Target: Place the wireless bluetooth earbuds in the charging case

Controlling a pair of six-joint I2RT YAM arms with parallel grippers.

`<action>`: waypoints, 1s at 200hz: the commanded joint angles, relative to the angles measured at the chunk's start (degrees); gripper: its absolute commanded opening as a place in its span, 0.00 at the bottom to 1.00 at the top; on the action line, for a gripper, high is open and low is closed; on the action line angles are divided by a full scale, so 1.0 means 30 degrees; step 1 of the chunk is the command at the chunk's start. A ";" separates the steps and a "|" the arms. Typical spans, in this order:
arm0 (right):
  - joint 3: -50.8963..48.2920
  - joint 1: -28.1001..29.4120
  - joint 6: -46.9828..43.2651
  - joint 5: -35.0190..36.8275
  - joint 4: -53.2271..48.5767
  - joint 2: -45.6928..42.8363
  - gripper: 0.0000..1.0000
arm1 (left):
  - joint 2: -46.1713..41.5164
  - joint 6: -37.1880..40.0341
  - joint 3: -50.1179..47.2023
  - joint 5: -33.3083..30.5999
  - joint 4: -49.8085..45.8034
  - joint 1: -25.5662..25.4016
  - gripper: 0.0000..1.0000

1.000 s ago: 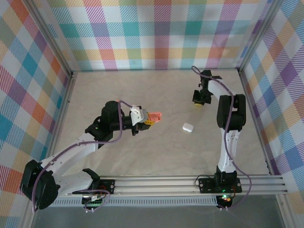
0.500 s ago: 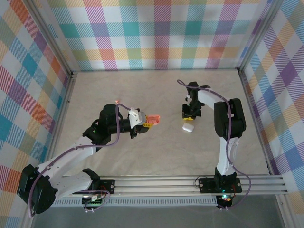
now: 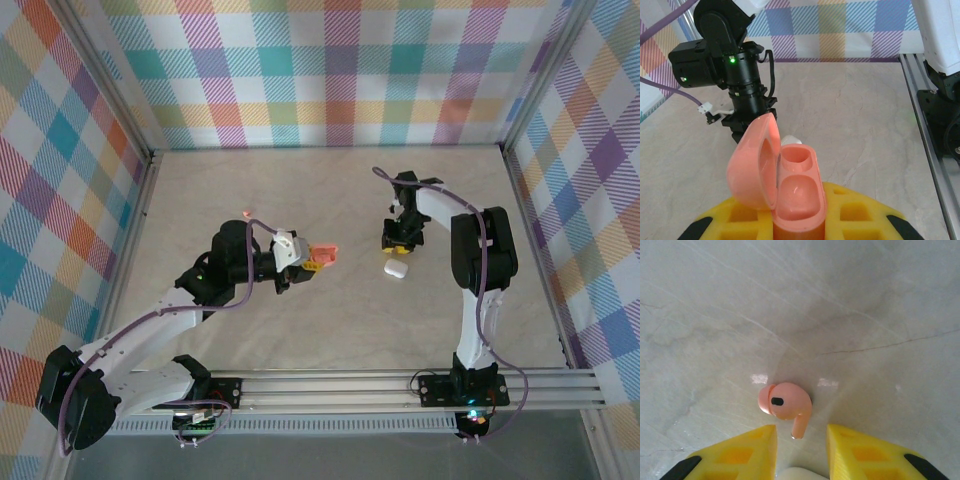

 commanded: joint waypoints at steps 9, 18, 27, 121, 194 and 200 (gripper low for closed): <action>0.1208 -0.0095 -0.0600 0.0436 -0.0360 0.0092 0.32 | 0.0283 -0.0087 0.0609 -0.0006 0.0005 -0.0324 0.00; 0.1406 -0.0091 -0.0677 0.0553 -0.0356 0.0278 0.33 | 0.0334 -0.0030 0.0684 -0.0028 -0.0067 -0.0352 0.00; 0.1663 -0.0056 -0.0779 0.0688 -0.0389 0.0448 0.33 | 0.0351 0.0027 0.0713 -0.0079 -0.0155 -0.0353 0.00; 0.3254 0.1015 -0.1574 0.2263 -0.1560 0.1843 0.32 | 0.0533 0.0263 0.0816 -0.0384 -0.0462 -0.0410 0.00; 0.3239 0.1354 -0.1750 0.2846 -0.2000 0.1888 0.33 | 0.0476 0.0353 0.0717 -0.0401 -0.0506 -0.0426 0.00; 0.3311 0.1331 -0.1761 0.2872 -0.2030 0.1902 0.33 | 0.0434 0.0353 0.0708 -0.0416 -0.0549 -0.0408 0.00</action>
